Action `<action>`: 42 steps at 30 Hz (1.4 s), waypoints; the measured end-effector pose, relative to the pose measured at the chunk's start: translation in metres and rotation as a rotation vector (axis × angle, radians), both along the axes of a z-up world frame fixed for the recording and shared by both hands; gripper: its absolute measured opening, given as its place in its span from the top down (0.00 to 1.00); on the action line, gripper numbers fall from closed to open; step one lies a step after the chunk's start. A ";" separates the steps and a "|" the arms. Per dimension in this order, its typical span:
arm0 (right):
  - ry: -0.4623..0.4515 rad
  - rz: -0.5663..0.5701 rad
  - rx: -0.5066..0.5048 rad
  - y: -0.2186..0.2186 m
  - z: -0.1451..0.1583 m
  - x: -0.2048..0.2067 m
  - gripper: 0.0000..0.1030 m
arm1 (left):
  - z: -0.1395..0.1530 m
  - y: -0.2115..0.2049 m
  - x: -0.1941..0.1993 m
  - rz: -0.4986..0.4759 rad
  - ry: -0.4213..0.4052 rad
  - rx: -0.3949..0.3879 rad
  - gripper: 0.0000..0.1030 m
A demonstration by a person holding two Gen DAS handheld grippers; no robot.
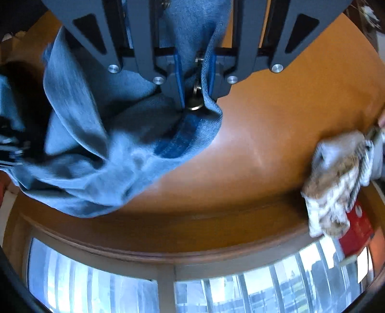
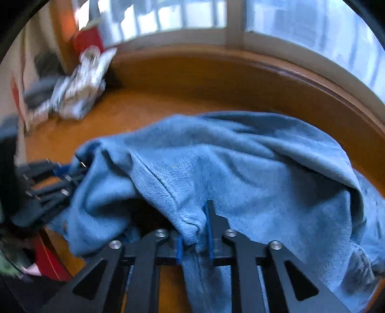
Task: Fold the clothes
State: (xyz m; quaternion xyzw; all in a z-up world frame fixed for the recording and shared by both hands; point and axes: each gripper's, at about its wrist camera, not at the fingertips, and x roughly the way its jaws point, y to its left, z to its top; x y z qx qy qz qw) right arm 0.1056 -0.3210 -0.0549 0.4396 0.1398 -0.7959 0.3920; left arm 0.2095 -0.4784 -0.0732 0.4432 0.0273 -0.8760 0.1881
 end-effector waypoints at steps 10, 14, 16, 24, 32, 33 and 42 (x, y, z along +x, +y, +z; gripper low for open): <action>0.000 0.051 -0.131 0.006 0.039 0.033 0.91 | 0.071 -0.058 -0.071 0.001 0.103 -0.173 0.85; -0.041 0.120 0.058 -0.018 0.000 0.053 0.89 | 0.071 -0.059 -0.070 -0.011 0.084 -0.123 0.83; -0.005 0.119 0.078 -0.018 0.002 0.057 0.83 | 0.070 -0.056 -0.062 -0.026 0.081 -0.108 0.75; -0.103 -0.172 -0.182 0.092 0.042 0.030 0.53 | 0.081 -0.038 -0.019 -0.107 0.119 -0.080 0.47; -0.032 -0.651 -0.042 0.228 0.026 0.003 0.53 | 0.073 0.013 -0.011 -0.233 0.099 -0.006 0.43; -0.024 -0.698 -0.031 0.243 0.022 -0.004 0.53 | 0.068 0.022 -0.015 -0.247 0.085 -0.011 0.43; -0.071 -0.802 -0.036 0.302 -0.010 -0.100 0.53 | 0.022 0.086 -0.063 -0.272 -0.007 0.070 0.43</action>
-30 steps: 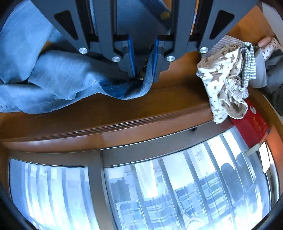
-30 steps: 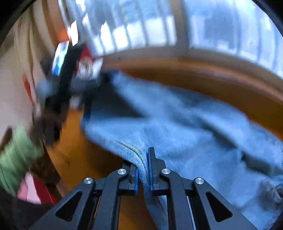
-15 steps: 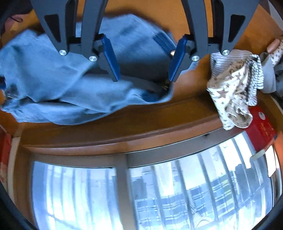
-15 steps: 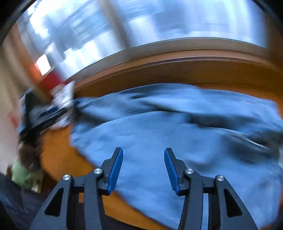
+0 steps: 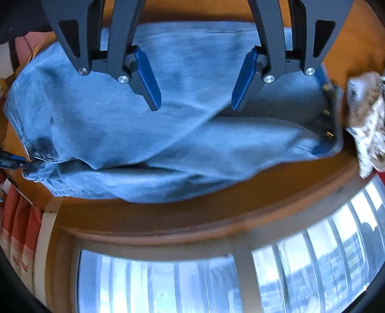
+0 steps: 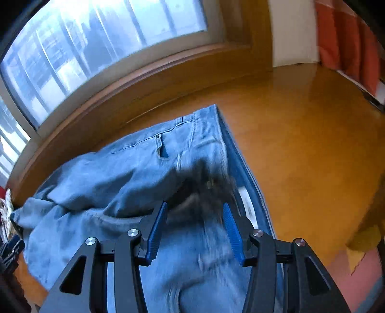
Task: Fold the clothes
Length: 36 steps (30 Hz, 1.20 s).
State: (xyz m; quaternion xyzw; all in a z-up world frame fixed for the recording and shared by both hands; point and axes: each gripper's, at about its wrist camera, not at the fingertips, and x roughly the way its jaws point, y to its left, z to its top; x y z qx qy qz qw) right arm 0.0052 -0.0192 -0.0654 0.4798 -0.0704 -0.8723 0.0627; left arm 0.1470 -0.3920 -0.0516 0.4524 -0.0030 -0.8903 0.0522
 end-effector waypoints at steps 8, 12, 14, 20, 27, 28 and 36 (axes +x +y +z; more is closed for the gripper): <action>-0.005 0.175 0.237 -0.034 -0.025 -0.073 0.53 | -0.042 0.044 -0.010 0.139 -0.147 -0.003 0.43; 0.013 0.194 0.272 -0.033 -0.025 -0.113 0.53 | -0.049 0.064 -0.011 0.215 -0.162 0.077 0.43; 0.024 0.190 0.288 -0.031 -0.025 -0.132 0.53 | -0.049 0.077 -0.016 0.223 -0.162 0.088 0.43; 0.004 0.180 0.301 -0.021 -0.023 -0.173 0.49 | -0.047 0.117 -0.030 0.206 -0.168 0.076 0.43; 0.009 0.215 0.295 -0.013 0.003 -0.162 0.45 | -0.014 0.098 -0.003 0.345 -0.095 0.024 0.43; 0.023 0.216 0.290 -0.011 0.011 -0.155 0.45 | -0.006 0.088 0.006 0.386 -0.080 0.018 0.43; 0.118 0.376 0.262 -0.049 0.061 -0.082 0.43 | 0.012 -0.003 0.058 0.619 -0.050 -0.016 0.43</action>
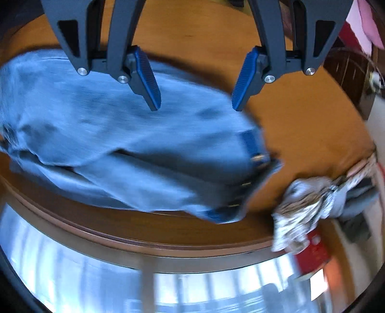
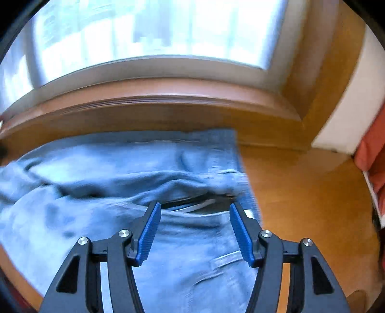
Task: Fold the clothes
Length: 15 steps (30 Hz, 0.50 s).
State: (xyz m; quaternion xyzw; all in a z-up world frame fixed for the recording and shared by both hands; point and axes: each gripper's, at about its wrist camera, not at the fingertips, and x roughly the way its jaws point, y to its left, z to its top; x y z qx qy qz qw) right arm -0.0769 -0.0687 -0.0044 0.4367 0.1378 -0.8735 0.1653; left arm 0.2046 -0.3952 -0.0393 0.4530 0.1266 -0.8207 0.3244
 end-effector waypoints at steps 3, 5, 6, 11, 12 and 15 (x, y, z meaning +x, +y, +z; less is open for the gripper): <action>-0.043 0.140 -0.052 -0.052 0.004 0.034 0.43 | -0.005 -0.031 0.020 0.041 -0.005 0.007 0.43; -0.093 0.264 -0.080 -0.099 0.001 0.064 0.43 | -0.007 -0.050 0.032 0.053 -0.007 0.013 0.43; -0.110 0.333 -0.081 -0.126 -0.002 0.081 0.43 | -0.008 -0.057 0.037 0.054 -0.004 0.019 0.43; -0.202 0.643 -0.084 -0.268 -0.018 0.161 0.43 | -0.019 -0.089 0.062 0.060 -0.006 0.035 0.43; -0.230 0.689 -0.095 -0.295 -0.022 0.173 0.43 | -0.021 -0.096 0.068 0.058 -0.004 0.044 0.43; -0.251 0.795 -0.080 -0.370 -0.029 0.212 0.43 | -0.029 -0.114 0.085 0.064 -0.011 0.052 0.43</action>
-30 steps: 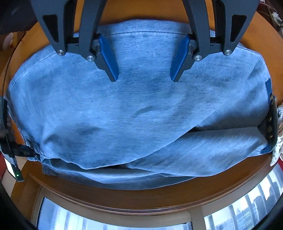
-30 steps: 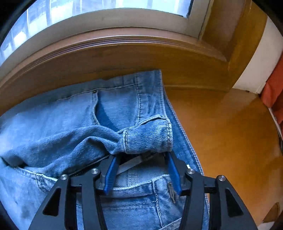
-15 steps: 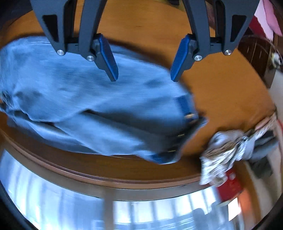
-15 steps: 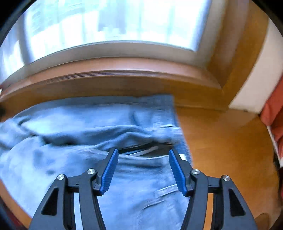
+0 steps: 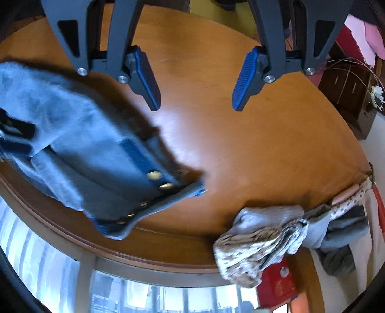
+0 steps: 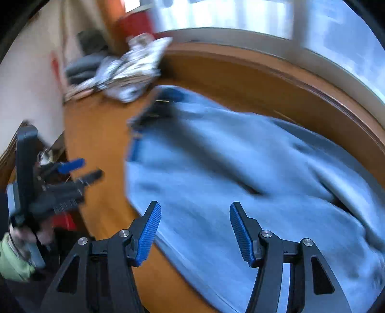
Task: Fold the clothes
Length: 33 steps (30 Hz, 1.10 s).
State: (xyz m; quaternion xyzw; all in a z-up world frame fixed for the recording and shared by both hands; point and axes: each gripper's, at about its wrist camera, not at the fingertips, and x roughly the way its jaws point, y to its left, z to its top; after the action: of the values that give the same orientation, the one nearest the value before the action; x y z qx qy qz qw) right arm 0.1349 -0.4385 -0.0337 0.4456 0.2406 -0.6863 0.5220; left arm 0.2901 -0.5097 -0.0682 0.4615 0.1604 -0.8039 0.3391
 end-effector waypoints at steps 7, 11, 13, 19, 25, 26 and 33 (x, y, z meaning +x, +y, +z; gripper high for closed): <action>0.122 0.106 0.156 -0.116 -0.042 0.040 0.43 | -0.001 -0.030 0.034 -0.021 0.022 -0.009 0.43; 0.153 0.076 0.204 -0.140 -0.058 0.038 0.43 | 0.004 -0.042 0.043 -0.063 0.056 -0.012 0.43; 0.162 0.061 0.221 -0.146 -0.063 0.038 0.43 | 0.004 -0.047 0.045 -0.071 0.065 -0.018 0.42; 0.160 0.036 0.187 -0.145 -0.056 0.037 0.88 | 0.006 -0.060 0.053 -0.075 0.105 -0.009 0.43; 0.035 -0.074 -0.159 -0.127 0.046 0.021 0.92 | 0.010 -0.071 0.066 -0.054 0.116 -0.006 0.43; 0.020 -0.072 -0.246 -0.120 0.070 0.022 0.92 | 0.012 -0.072 0.069 -0.050 0.112 -0.014 0.43; -0.099 0.136 -0.304 -0.107 0.059 0.093 0.92 | 0.021 -0.085 0.094 0.034 0.097 -0.039 0.43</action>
State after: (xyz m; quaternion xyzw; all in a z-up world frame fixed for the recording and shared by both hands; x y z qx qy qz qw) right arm 0.2275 -0.5457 0.0258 0.3775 0.1378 -0.6552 0.6397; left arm 0.3841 -0.5948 -0.0477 0.4124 0.1686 -0.8224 0.3536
